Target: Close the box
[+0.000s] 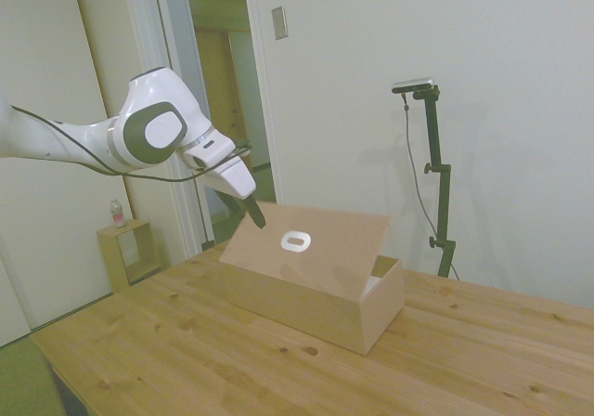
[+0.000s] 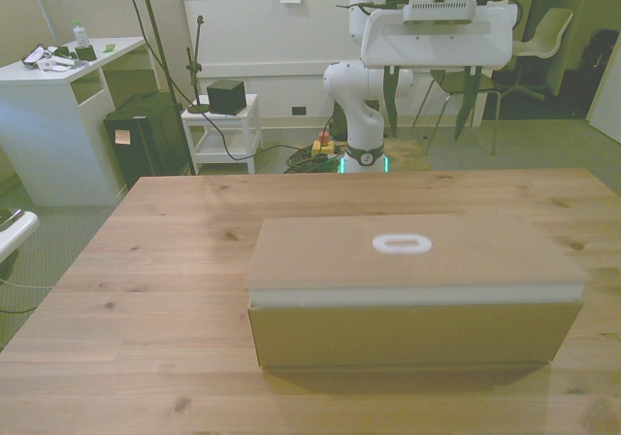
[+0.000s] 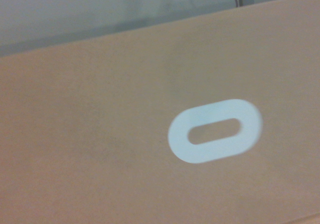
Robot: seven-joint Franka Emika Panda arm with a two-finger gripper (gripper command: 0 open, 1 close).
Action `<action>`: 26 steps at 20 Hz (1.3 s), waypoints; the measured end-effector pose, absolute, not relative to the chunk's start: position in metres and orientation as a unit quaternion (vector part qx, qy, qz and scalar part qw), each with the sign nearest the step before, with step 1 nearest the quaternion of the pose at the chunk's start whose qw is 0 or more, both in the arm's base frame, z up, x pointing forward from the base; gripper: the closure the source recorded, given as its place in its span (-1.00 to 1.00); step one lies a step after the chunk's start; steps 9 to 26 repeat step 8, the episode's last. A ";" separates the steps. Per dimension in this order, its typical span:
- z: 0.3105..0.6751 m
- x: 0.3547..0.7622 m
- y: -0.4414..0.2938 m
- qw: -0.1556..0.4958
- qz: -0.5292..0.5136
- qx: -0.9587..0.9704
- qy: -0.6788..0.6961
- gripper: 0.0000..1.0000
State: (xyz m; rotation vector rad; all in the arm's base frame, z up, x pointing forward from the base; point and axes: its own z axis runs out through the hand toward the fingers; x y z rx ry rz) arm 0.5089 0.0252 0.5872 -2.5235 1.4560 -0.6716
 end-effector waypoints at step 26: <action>0.572 0.477 0.011 0.079 -0.114 -0.872 0.470 -1.00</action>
